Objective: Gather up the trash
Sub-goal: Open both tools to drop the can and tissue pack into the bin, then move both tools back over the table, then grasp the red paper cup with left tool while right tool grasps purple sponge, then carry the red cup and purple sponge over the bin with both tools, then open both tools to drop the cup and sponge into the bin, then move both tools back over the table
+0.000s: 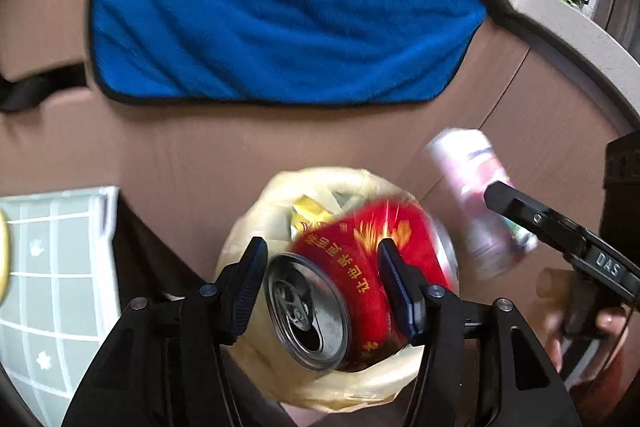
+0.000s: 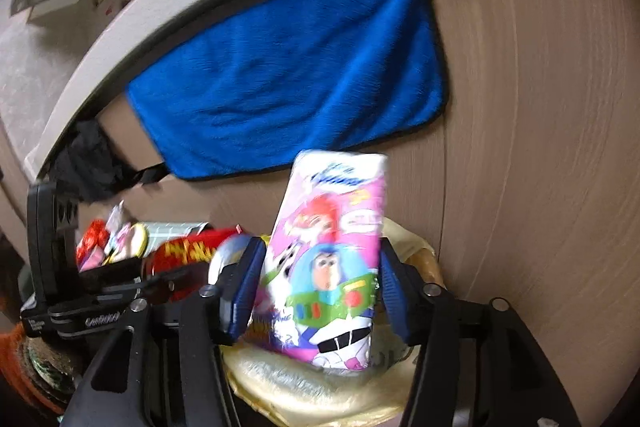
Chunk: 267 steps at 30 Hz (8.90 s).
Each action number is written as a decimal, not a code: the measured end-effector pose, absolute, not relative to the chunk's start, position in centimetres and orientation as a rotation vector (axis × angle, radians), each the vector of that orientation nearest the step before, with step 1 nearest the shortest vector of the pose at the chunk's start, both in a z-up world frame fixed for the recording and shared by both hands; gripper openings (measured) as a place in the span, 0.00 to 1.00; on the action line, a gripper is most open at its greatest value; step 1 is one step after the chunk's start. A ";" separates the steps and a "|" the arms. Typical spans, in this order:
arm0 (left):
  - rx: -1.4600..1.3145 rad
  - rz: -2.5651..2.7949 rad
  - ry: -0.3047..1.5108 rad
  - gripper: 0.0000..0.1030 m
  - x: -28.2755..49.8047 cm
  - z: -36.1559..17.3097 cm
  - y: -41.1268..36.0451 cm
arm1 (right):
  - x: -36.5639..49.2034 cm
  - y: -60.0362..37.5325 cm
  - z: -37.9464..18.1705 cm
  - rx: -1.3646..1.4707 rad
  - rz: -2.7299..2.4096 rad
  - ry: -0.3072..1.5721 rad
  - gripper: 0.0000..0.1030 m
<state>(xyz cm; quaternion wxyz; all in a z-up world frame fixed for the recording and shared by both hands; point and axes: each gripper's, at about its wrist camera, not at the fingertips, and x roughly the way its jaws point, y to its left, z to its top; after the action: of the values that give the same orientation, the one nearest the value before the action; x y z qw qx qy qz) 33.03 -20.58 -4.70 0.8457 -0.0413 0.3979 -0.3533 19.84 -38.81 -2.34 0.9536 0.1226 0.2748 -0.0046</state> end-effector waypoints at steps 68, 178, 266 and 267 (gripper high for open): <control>-0.388 -0.077 0.794 0.70 36.5 -9.9 31.4 | 26.3 -1.2 -6.2 -0.139 0.403 0.748 0.54; -0.118 -0.373 0.544 0.54 26.4 2.2 1.5 | 21.7 -15.3 0.4 -0.115 0.283 0.511 0.60; -0.039 -0.467 0.621 0.71 29.3 -1.8 -5.5 | 19.4 -34.3 -3.2 0.184 -0.018 0.586 0.66; -0.032 -0.442 0.610 0.71 29.1 -1.9 -4.5 | 19.4 -33.2 -2.9 0.166 -0.002 0.577 0.66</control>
<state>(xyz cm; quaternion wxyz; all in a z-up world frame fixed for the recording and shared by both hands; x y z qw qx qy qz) 29.12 -4.52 -1.93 0.9298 -0.0156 0.2977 -0.2160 19.36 -33.18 -2.88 0.9553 0.0820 0.2842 -0.0009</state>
